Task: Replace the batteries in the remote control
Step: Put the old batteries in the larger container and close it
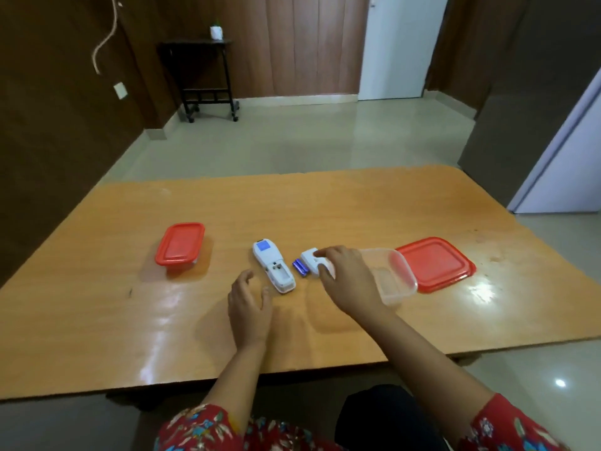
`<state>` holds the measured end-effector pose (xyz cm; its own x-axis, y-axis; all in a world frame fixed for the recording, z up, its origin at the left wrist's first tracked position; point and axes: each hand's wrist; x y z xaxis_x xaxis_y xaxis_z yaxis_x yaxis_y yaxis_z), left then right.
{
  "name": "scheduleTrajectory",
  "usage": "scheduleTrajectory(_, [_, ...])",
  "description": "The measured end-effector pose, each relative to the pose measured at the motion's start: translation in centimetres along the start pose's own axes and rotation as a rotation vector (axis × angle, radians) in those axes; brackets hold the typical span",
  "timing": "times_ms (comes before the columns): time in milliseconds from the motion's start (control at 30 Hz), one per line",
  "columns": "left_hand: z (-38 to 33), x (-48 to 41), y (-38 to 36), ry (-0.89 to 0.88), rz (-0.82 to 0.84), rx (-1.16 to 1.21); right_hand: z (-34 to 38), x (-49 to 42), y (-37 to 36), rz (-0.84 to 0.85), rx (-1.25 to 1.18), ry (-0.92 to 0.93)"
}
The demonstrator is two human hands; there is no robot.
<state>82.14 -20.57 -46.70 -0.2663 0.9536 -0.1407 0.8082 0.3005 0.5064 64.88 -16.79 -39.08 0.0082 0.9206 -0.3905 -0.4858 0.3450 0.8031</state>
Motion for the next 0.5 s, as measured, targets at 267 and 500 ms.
scheduleTrajectory(267, [0.0, 0.4, -0.2, 0.017, 0.011, 0.046, 0.5, -5.1, -6.0, 0.363, 0.492, -0.029])
scheduleTrajectory(500, [0.1, 0.4, -0.2, 0.013, 0.023, 0.037, 0.7, -6.0, -6.1, 0.449, 0.471, -0.084])
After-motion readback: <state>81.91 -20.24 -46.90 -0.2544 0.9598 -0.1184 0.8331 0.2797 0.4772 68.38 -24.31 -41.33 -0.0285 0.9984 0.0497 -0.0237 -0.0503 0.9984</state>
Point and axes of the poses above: each hand's wrist, its own x-axis away from the middle knuckle, its own y-axis out of the back of the hand, z = x × y, and after that the axes turned 11 degrees about y, right-handed
